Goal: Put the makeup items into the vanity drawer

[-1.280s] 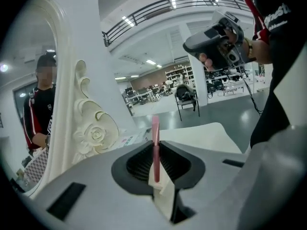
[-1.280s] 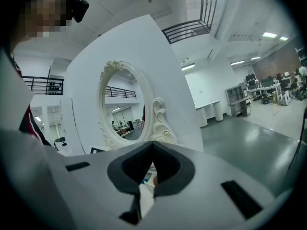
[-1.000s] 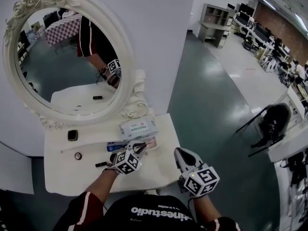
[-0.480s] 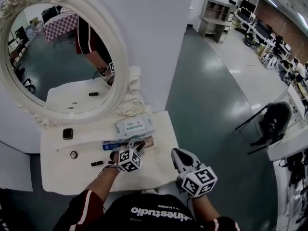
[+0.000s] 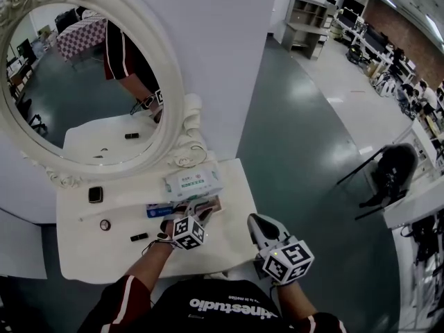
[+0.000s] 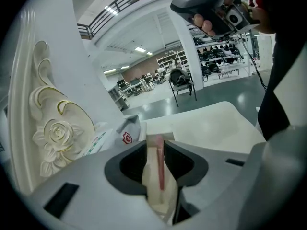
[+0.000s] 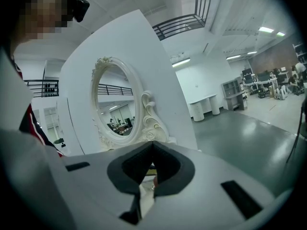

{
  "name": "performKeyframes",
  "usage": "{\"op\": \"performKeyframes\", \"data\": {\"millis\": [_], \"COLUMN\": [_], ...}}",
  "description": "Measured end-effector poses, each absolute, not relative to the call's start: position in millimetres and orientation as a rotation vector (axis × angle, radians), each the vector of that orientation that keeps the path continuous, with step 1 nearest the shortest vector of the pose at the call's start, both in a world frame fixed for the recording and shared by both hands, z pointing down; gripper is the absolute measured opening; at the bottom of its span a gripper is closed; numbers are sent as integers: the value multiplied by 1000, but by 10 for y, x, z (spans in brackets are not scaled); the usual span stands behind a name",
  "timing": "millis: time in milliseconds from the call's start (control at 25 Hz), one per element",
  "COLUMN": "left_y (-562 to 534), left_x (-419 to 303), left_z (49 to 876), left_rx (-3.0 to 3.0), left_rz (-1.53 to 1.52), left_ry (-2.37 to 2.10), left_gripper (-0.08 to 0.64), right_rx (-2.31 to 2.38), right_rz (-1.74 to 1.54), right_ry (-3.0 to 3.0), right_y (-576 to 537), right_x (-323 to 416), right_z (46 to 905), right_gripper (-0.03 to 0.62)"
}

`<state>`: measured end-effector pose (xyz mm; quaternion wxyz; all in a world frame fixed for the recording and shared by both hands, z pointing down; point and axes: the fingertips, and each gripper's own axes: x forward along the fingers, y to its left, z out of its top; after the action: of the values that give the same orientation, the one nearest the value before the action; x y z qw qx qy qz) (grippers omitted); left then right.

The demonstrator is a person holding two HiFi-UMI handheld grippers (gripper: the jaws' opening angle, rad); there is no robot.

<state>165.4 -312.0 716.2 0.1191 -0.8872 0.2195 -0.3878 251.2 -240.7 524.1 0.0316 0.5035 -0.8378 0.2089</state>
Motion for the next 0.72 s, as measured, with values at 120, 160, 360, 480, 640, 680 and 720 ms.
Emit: {"op": "performKeyframes", "data": {"millis": [120,160,360,480,640,680,720], "left_y": [-3093,-3086,-3048,-3022,-2962,-2948,-2934], "left_x": [1629,1614,1490,1392,1203,1146,1090], "left_z": [7120,7101,7017,6959,6864,6844,6824], "left_rx": [-2608,-2612,-2635,-2645,-2677,-2683,-2689], "left_rz": [-1117,-1109,-1070,-1051,-1022,-1016,-1011], "left_ry": [643,646,680,707,759,773,787], "left_gripper": [103,103,103,103,103,103,103], "right_rx": [1543,1540,1534,1529,1520,1516,1513], "right_rz": [636,630,611,592,571,566,562], "right_ry": [-2582,-2585,-2591,-2599,-2606,-2607,-2608], "right_y": [-2404,-2407,-2402,-2386,-2341,-2327,-2315], "right_x": [2453,2432,2300,2214,2076,2035,1994], "right_z": [5217,5210,5176,5135,5061,5046,5036], "right_gripper": [3,3,3,3,3,3,3]}}
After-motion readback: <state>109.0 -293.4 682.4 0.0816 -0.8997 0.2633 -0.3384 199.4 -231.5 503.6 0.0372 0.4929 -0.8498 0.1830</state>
